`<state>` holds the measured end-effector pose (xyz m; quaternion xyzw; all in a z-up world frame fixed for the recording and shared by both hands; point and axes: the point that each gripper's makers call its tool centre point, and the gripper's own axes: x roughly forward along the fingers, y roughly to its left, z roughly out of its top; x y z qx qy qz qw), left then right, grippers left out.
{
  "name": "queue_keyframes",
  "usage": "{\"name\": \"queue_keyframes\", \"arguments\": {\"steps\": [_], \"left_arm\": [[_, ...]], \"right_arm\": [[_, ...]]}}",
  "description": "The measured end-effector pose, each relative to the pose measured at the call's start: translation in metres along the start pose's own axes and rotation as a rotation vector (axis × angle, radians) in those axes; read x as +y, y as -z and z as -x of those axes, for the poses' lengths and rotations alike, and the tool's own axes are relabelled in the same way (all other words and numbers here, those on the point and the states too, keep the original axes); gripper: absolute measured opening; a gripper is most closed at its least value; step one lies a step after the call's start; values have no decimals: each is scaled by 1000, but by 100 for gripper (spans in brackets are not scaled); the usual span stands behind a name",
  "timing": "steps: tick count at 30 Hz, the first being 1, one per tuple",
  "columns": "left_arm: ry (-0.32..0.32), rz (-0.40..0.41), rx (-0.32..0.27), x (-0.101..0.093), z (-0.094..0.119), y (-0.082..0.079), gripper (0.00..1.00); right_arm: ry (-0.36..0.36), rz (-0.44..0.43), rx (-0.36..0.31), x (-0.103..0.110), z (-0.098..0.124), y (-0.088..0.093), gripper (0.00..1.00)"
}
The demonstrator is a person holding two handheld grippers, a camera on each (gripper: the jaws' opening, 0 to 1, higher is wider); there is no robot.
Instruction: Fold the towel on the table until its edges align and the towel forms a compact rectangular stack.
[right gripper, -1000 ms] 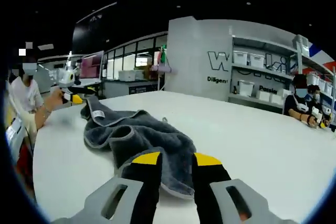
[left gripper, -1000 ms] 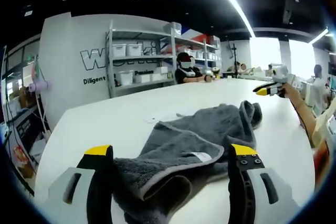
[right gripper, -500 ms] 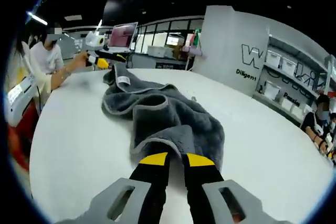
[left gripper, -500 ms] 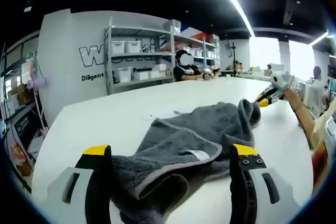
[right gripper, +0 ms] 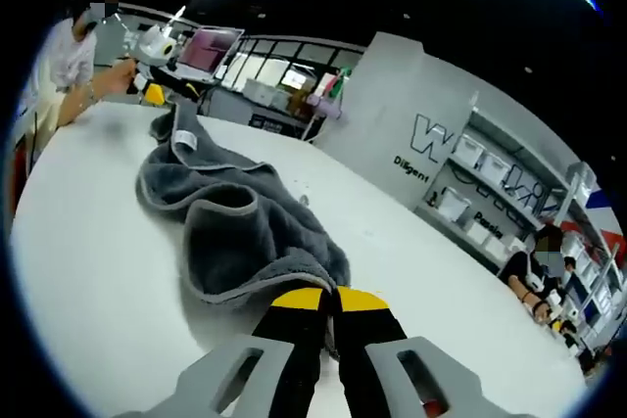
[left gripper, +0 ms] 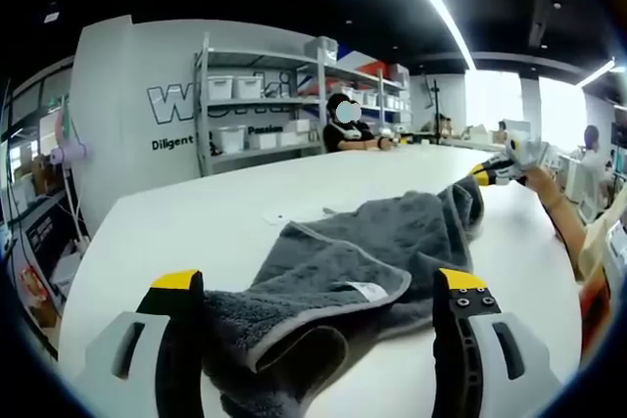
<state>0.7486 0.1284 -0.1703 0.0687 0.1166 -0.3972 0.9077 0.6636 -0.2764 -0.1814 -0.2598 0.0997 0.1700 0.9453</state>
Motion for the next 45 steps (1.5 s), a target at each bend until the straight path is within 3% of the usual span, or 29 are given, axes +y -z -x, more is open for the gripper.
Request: {"name": "queue_keyframes", "arguments": {"steps": [3,5,11,16,18,22,36,45], "left_arm": [[0,1,1,0,0,-1,96],[1,1,-2,-1,1,-1,96],[3,-4,-5,-2,2,-3,96],[5,-7,-9,-2,3,-5,96],[4,-8,-7,-2,3,-4,96],[7,-6,-6,-4,2,-4,96],[27,-26,-7,-11,1,-6,96],[22,-27,-8,-11,2,-6,96]], "right_arm": [[109,-30,31,-25,4,10,0],[172,-79,-3,-39,8,6,0],[273,-136,-52,-61,15,3,0],[325,-149,-59,-76,16,3,0],[353,-179,-31,-86,15,10,0],[369,-251,38,-99,9,30,0],[422,-182,222,-130,-20,85,0],[407,-87,299,-141,-38,104,0]]}}
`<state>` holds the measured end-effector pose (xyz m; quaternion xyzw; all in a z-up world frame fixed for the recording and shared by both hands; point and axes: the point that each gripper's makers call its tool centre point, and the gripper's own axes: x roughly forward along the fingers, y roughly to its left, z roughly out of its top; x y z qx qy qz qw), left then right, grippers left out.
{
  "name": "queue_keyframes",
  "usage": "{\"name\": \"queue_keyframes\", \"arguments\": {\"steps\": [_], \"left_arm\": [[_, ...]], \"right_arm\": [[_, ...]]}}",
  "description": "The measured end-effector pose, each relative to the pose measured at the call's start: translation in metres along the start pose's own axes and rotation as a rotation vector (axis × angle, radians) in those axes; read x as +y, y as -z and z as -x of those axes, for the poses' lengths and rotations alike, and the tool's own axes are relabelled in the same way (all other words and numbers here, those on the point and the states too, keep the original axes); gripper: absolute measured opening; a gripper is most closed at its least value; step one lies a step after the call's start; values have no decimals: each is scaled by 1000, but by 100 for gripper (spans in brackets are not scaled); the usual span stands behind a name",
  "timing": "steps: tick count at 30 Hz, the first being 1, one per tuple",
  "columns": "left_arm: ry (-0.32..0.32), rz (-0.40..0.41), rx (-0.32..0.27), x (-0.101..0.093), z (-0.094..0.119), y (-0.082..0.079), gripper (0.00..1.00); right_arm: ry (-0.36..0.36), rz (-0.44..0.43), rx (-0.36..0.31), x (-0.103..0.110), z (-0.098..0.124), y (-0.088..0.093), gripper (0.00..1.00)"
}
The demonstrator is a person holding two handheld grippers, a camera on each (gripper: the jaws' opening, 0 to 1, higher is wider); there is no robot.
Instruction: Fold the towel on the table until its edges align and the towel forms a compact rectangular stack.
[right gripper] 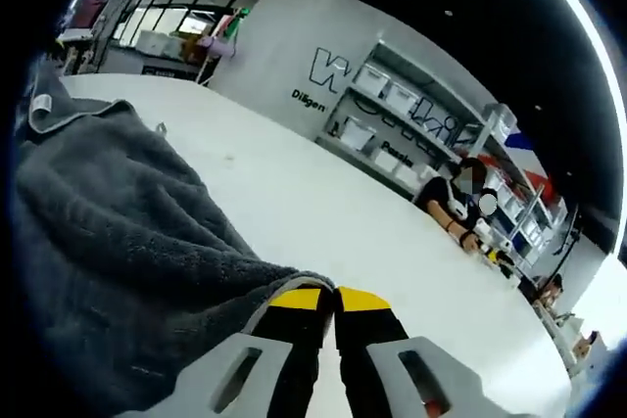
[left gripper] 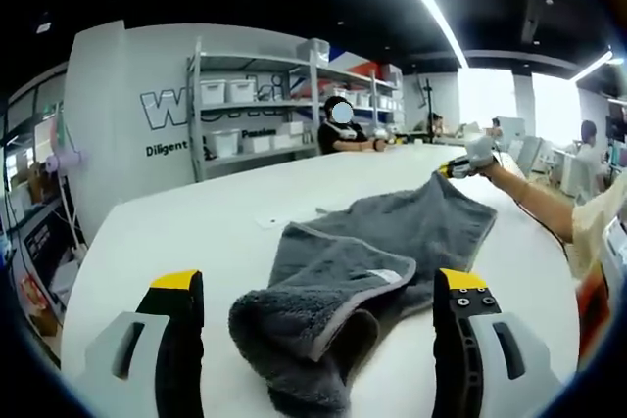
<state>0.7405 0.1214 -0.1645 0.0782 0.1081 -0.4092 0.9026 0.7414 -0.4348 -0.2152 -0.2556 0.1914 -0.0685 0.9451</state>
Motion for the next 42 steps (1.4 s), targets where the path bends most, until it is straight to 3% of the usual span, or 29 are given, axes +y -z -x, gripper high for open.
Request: {"name": "queue_keyframes", "arguments": {"steps": [12,21,28,32,37,42], "left_arm": [[-7,2,3,2,0,2,95],[-9,2,1,2,1,2,95],[-1,0,2,0,0,1,95],[3,-2,0,-1,0,0,95],[7,-6,-4,-3,0,-3,95],[5,-9,-5,-3,0,-4,95]], "right_arm": [[38,61,81,-16,-26,28,1],[36,71,108,-16,-23,36,2],[68,109,122,-23,-12,41,18],[171,196,144,-45,12,37,29],[185,151,147,-51,32,27,32],[179,133,199,-51,39,31,43]]}}
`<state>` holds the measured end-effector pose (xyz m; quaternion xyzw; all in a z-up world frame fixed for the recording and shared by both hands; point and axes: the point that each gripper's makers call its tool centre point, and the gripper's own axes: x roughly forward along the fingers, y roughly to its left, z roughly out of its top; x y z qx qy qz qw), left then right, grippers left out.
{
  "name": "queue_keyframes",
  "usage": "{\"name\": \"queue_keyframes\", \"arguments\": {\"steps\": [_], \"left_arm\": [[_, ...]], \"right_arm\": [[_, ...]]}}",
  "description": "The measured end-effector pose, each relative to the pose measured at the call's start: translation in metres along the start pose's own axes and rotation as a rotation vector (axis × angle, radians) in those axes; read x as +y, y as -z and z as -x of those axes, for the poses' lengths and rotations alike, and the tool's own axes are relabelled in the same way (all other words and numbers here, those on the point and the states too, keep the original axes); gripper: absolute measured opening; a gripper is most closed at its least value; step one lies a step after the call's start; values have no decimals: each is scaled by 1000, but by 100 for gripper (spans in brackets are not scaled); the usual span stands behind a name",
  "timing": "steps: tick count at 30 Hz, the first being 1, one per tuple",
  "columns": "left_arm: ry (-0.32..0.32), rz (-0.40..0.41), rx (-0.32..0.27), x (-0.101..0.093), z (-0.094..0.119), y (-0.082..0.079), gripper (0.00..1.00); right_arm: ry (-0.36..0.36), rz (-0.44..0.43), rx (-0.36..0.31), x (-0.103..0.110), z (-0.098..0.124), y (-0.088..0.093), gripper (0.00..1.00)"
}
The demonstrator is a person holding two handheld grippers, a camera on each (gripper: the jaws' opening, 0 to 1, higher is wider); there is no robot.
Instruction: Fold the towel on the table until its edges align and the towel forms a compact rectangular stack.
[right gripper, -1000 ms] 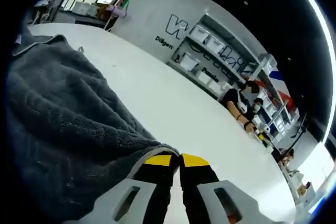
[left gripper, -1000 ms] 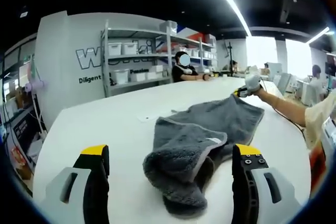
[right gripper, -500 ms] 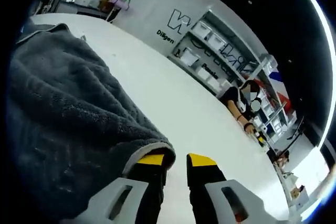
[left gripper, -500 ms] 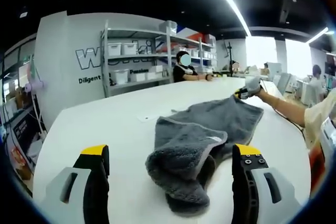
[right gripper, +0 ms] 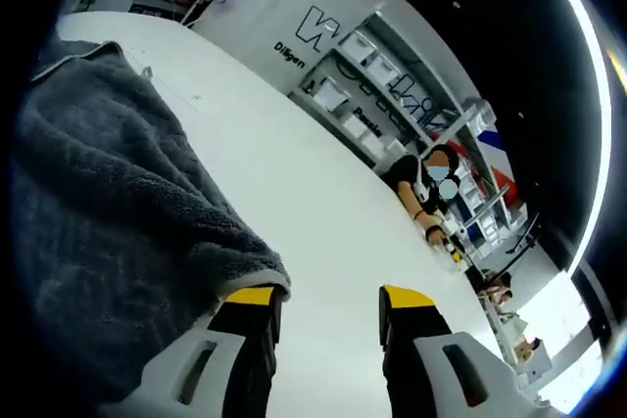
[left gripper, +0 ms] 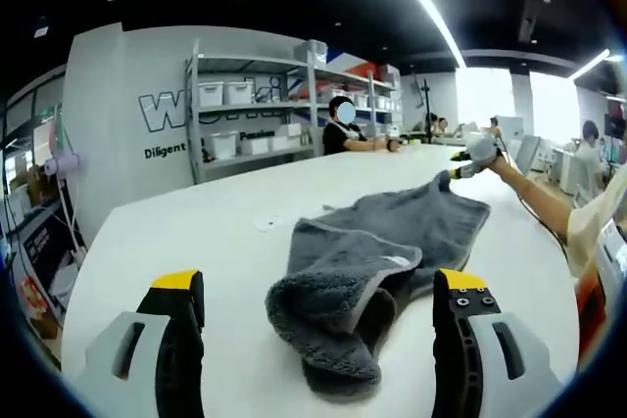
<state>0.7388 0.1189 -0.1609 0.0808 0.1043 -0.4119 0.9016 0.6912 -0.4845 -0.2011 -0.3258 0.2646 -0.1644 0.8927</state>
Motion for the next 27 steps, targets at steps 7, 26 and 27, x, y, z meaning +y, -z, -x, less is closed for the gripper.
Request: {"name": "queue_keyframes", "arguments": {"steps": [7,26,27], "left_arm": [[-3,-4,7,-1,-1,1,95],[-3,-12,16,-2,-3,4,95],[-3,-12,18,-2,-3,5,95]], "right_arm": [[-8,39,88,-8,15,13,67],[-511,-316,-154,77,82,-54,83],[-560,-311,-164,88,87,-58,83]]}}
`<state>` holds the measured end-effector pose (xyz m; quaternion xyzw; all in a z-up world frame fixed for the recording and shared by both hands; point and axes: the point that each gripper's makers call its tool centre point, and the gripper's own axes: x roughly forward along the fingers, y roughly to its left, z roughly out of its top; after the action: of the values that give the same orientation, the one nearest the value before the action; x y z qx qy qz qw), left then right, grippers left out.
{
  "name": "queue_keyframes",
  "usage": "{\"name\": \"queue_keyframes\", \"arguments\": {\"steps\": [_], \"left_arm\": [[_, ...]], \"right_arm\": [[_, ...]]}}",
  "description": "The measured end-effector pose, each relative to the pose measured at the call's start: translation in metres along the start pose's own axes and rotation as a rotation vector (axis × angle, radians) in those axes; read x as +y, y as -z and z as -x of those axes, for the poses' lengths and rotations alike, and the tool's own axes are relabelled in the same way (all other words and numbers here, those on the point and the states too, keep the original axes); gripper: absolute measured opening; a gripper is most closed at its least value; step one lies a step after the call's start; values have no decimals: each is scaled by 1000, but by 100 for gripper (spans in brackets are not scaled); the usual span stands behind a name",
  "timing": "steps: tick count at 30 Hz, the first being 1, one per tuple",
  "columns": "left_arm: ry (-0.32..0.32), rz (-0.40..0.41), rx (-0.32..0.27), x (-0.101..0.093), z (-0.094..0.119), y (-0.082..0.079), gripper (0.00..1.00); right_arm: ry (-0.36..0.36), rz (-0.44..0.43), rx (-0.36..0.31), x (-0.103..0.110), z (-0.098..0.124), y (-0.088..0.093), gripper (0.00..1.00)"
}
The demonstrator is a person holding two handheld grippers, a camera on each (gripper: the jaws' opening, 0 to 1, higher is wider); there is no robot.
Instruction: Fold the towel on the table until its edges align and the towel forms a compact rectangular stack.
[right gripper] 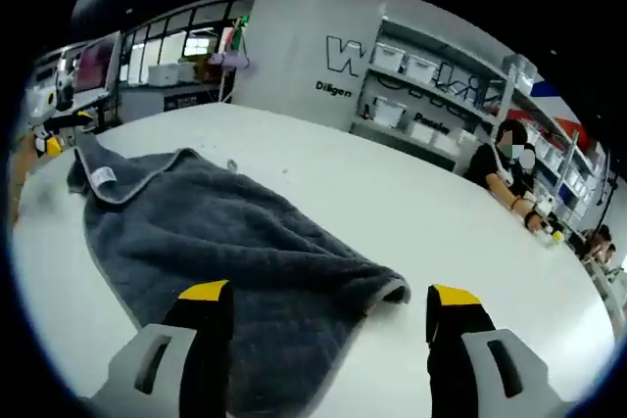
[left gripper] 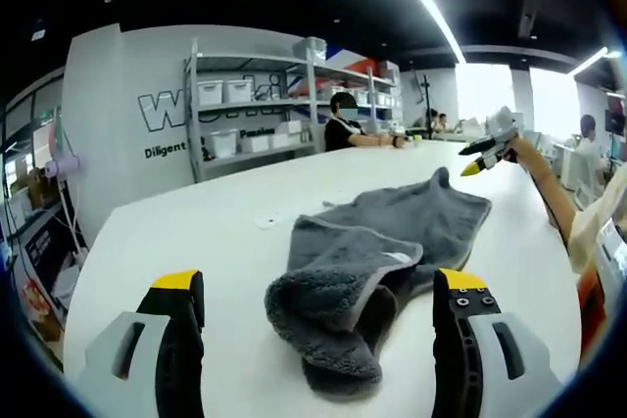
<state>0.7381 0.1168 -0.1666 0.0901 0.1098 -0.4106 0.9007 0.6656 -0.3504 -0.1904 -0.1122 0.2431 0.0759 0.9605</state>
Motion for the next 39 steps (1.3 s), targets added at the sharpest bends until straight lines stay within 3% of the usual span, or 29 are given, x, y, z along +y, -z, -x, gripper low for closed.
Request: {"name": "queue_keyframes", "arguments": {"steps": [9,18,25,33,36,39], "left_arm": [[-5,-1,-3,3,2,0,95],[1,-9,-5,-1,2,-1,95],[36,-15,-24,-15,0,-4,95],[85,-79,-66,-34,-6,-9,87],[113,-118,-56,-43,-10,-5,80],[90,-187,-46,-45,-14,-3,70]], "right_arm": [[-184,-10,-30,51,-10,-10,87],[-264,11,-30,74,-12,-11,88],[-368,60,-19,107,-16,-9,87],[-424,109,24,128,-24,-1,87],[-432,117,37,133,-26,2,87],[-433,123,44,134,-27,4,87]]}}
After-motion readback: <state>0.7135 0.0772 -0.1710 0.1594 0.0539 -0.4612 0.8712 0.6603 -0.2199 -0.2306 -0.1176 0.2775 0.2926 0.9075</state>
